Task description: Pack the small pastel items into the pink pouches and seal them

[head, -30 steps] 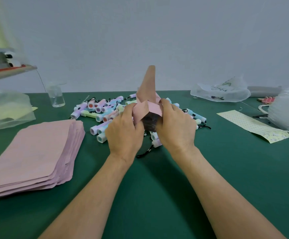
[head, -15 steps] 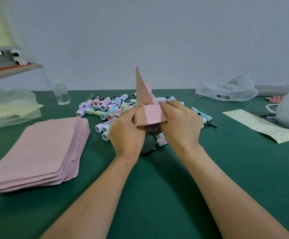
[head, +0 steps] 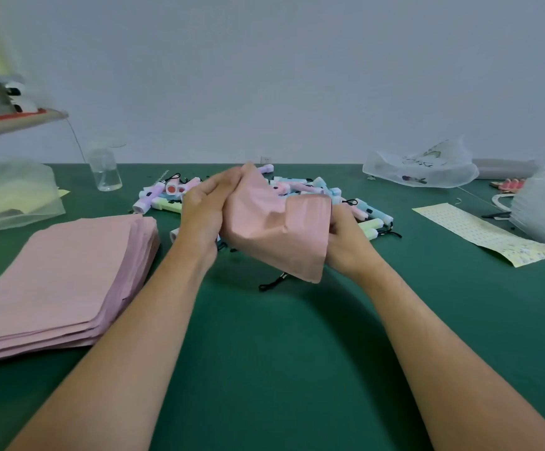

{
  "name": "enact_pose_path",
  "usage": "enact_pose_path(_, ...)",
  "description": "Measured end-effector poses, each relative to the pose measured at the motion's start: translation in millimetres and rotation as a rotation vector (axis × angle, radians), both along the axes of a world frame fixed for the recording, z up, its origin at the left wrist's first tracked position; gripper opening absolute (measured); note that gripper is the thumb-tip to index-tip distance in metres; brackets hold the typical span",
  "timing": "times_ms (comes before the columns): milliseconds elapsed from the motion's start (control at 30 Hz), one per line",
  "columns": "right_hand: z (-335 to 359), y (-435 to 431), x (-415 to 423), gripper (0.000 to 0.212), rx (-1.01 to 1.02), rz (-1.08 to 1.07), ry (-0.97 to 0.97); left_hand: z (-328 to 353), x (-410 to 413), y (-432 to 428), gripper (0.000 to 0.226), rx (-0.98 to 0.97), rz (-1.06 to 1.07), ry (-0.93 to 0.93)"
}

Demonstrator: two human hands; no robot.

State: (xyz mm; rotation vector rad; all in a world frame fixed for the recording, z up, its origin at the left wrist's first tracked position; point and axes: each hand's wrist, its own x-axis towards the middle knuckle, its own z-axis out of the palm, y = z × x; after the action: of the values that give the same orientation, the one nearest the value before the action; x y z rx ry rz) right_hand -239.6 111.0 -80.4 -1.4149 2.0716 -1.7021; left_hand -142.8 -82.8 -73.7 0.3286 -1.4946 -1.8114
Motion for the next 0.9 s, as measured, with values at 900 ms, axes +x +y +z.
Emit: enact_pose_path(900, 3, 8, -26, 0.011, 0.036, -0.357, -0.284, -25, 20, -2, 0.048, -0.149, 0.025, -0.094)
